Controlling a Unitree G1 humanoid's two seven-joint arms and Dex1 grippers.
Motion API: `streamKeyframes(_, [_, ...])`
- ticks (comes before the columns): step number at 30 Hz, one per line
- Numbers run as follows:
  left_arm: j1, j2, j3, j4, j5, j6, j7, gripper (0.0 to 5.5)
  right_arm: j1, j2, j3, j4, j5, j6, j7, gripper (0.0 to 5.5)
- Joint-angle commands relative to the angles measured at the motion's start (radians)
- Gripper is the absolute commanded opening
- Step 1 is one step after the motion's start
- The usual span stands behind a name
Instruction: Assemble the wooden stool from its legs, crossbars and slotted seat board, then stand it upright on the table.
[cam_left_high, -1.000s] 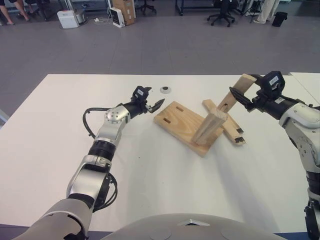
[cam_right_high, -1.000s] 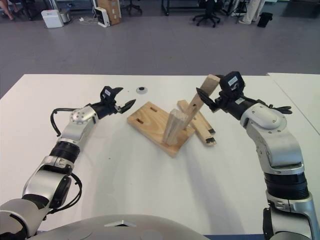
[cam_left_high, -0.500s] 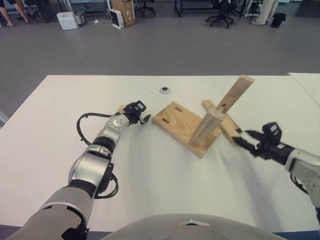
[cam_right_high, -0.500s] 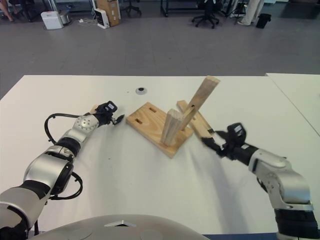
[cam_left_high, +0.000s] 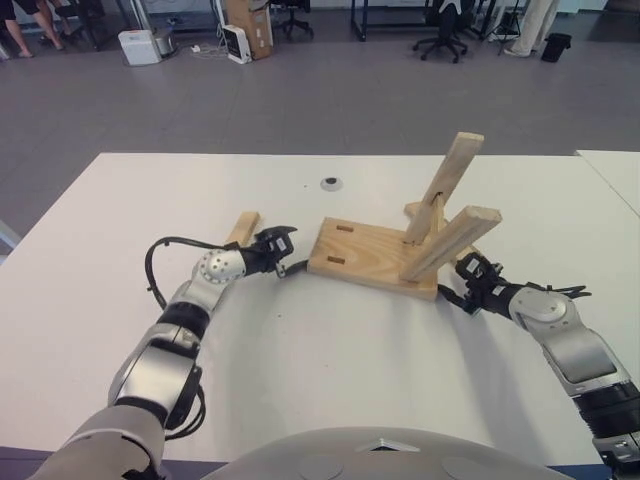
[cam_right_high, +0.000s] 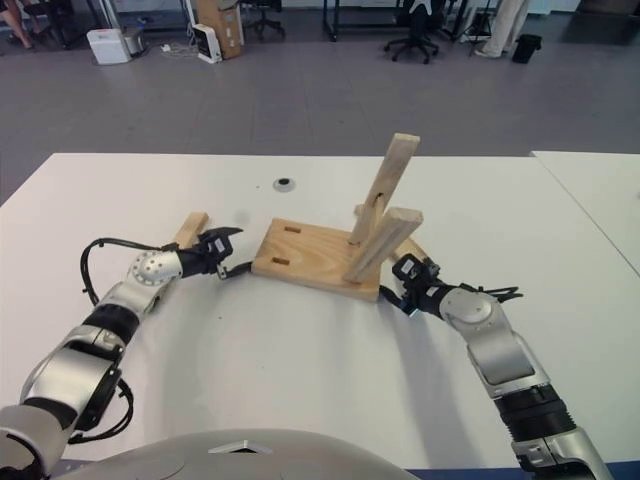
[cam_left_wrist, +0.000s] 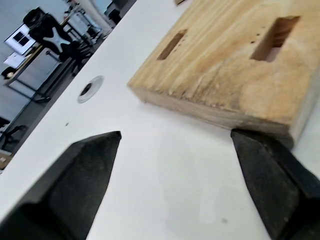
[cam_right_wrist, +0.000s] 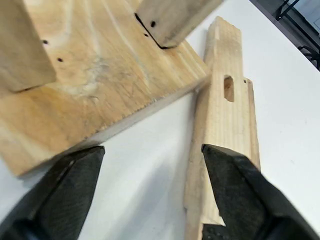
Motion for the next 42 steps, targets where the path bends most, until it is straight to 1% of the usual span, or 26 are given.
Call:
streamKeyframes(1, [0.279,0.044,-0.124,-0.501,-0.124,0.126,-0.198,4.07,-0.044,0.074,0.012,0.115,0.013,-0.088,0.046,3.66])
streamKeyframes(2, [0.318,0.064,-0.131,-0.585,-0.148,0.165,-0.212,4.07,-0.054,0.078,0.003,0.132,0.014,-0.103,0.049,3.66])
streamKeyframes(4, [0.405,0.146,-0.132,-0.752,-0.223,0.254,-0.279,4.07,-0.089,0.096,-0.024,0.172,0.024,-0.134,0.049,3.66])
streamKeyframes(6, [0.426,0.219,-0.092,-0.844,-0.333,0.352,-0.367,4.07,-0.109,0.102,-0.049,0.195,0.025,-0.163,0.049,3.66])
streamKeyframes(9, [0.292,0.229,0.003,-0.821,-0.434,0.449,-0.411,4.07,-0.102,0.071,-0.108,0.189,0.015,-0.201,0.045,3.66])
streamKeyframes(12, [0.135,0.188,0.105,-0.798,-0.530,0.541,-0.374,4.07,-0.093,0.030,-0.171,0.147,0.018,-0.203,0.048,3.66])
streamKeyframes(13, [0.103,0.191,0.126,-0.773,-0.512,0.547,-0.353,4.07,-0.079,0.016,-0.186,0.121,0.023,-0.193,0.059,3.66])
streamKeyframes(15, [0.071,0.227,0.111,-0.684,-0.373,0.505,-0.298,4.07,0.001,-0.016,-0.199,0.027,0.043,-0.164,0.106,3.66])
streamKeyframes(17, [0.071,0.255,0.044,-0.556,-0.177,0.414,-0.218,4.07,0.120,-0.054,-0.189,-0.077,0.074,-0.126,0.180,3.66])
streamKeyframes(19, [0.074,0.238,-0.017,-0.428,-0.046,0.337,-0.153,4.07,0.207,-0.071,-0.165,-0.142,0.088,-0.095,0.231,3.66])
streamKeyframes(21, [0.077,0.208,-0.062,-0.320,0.020,0.274,-0.127,4.07,0.254,-0.073,-0.126,-0.194,0.095,-0.055,0.261,3.66])
streamKeyframes(23, [0.100,0.186,-0.084,-0.293,0.036,0.235,-0.129,4.07,0.257,-0.044,-0.099,-0.217,0.101,-0.025,0.257,3.66])
streamKeyframes(27, [0.182,0.160,-0.110,-0.391,-0.001,0.226,-0.158,4.07,0.203,0.043,-0.028,-0.205,0.116,0.001,0.246,3.66])
streamKeyframes(30, [0.255,0.152,-0.125,-0.563,-0.057,0.305,-0.197,4.07,0.077,0.109,0.001,-0.119,0.119,0.019,0.231,3.66])
streamKeyframes(33, [0.293,0.144,-0.127,-0.655,-0.074,0.366,-0.193,4.07,-0.030,0.158,-0.013,0.000,0.094,0.007,0.178,3.66])
streamKeyframes(36, [0.281,0.133,-0.128,-0.653,-0.072,0.379,-0.198,4.07,-0.037,0.169,-0.041,0.022,0.078,-0.003,0.133,3.66])
streamKeyframes(40, [0.280,0.119,-0.111,-0.621,-0.077,0.385,-0.174,4.07,-0.007,0.162,-0.050,-0.011,0.087,0.001,0.136,3.66])
streamKeyframes(42, [0.269,0.121,-0.098,-0.578,-0.068,0.374,-0.159,4.07,0.030,0.140,-0.055,-0.047,0.098,0.013,0.158,3.66])
